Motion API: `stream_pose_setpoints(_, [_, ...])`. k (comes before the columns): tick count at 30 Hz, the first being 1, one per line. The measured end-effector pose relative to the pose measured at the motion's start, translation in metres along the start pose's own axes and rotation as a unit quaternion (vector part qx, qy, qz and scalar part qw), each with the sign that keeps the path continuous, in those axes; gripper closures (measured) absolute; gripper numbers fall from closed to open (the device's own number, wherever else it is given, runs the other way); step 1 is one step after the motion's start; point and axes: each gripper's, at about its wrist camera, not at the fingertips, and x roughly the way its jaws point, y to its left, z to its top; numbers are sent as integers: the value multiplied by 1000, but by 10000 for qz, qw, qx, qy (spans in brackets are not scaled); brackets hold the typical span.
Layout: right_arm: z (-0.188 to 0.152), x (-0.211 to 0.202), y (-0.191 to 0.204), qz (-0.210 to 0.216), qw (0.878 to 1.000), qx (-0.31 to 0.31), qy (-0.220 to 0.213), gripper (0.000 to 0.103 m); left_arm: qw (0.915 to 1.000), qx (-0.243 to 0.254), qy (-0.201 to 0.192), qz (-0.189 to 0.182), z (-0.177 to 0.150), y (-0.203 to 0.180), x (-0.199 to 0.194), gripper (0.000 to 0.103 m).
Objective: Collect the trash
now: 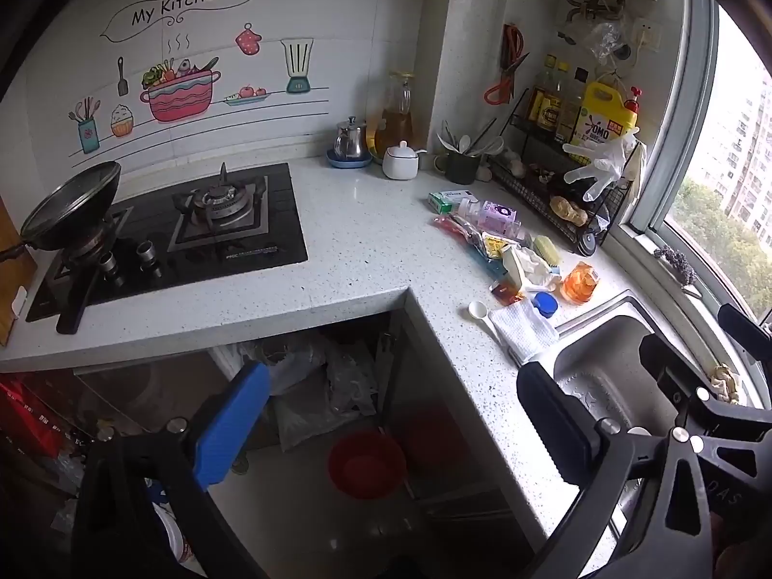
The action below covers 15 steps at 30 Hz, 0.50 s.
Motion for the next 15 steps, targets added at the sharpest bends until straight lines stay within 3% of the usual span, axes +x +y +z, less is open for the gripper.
stream_pose_setpoints(15, [-5,0,5,-3,9998,70,163,1,9999,92,-141,26,-2,1,-3,1])
